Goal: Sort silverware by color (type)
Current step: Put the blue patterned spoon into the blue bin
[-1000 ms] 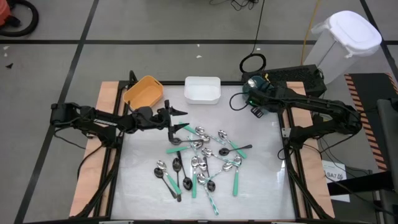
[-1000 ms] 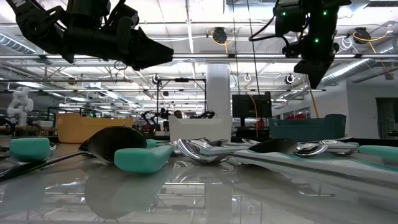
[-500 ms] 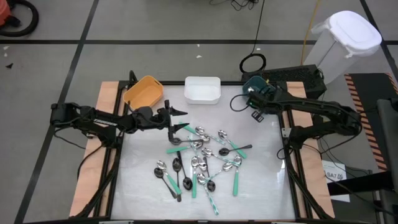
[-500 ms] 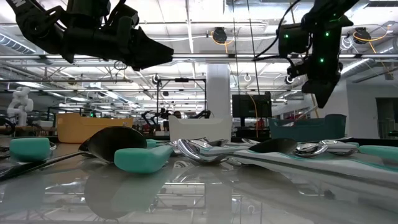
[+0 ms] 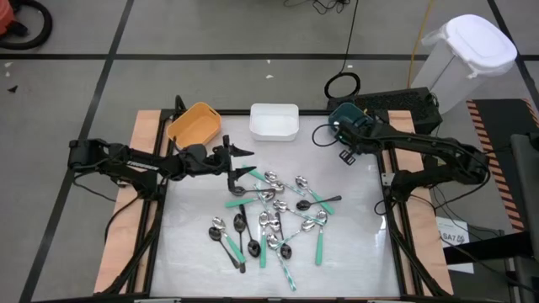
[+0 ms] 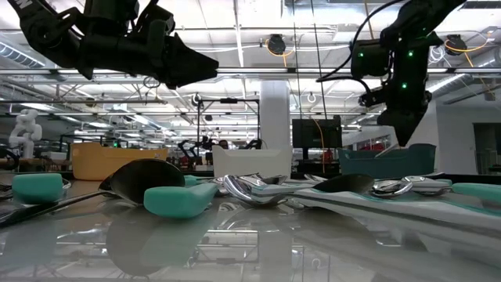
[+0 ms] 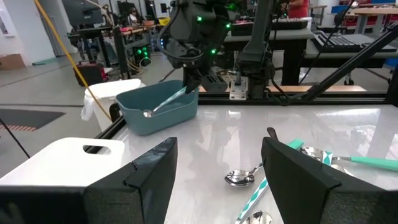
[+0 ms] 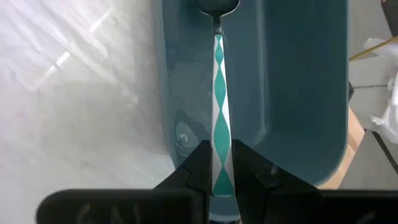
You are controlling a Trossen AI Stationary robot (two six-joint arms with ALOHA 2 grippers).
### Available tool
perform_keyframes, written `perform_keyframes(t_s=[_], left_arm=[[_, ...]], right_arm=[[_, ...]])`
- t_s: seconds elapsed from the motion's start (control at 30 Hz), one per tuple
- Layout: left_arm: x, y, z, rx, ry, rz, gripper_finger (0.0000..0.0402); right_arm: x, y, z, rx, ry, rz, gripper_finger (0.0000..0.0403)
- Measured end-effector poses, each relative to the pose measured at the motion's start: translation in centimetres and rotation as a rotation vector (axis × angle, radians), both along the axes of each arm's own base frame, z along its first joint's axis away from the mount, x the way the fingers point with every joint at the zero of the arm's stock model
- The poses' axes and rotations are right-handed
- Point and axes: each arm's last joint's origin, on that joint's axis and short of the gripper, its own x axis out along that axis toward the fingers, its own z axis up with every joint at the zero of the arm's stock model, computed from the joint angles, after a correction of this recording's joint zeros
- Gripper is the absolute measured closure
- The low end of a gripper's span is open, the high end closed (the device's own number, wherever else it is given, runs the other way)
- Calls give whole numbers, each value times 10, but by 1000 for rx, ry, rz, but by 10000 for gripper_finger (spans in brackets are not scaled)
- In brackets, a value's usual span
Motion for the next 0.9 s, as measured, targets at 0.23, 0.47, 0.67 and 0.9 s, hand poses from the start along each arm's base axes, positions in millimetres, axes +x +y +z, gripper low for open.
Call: perform_keyframes(t_s=[0.23,0.47,0.67,0.9], left_arm=[[0,0,0,0,0,0,167],[0,0,0,0,0,0,167],[0,0,0,0,0,0,167],[0,0,0,1,0,0,167]], right_arm=[[1,-3,0,-12,-16,3,364],[1,-3,0,-14,-16,9,364],[1,-3,0,-12,-11,9,364],[2,-4,0,-40,1,6,362]])
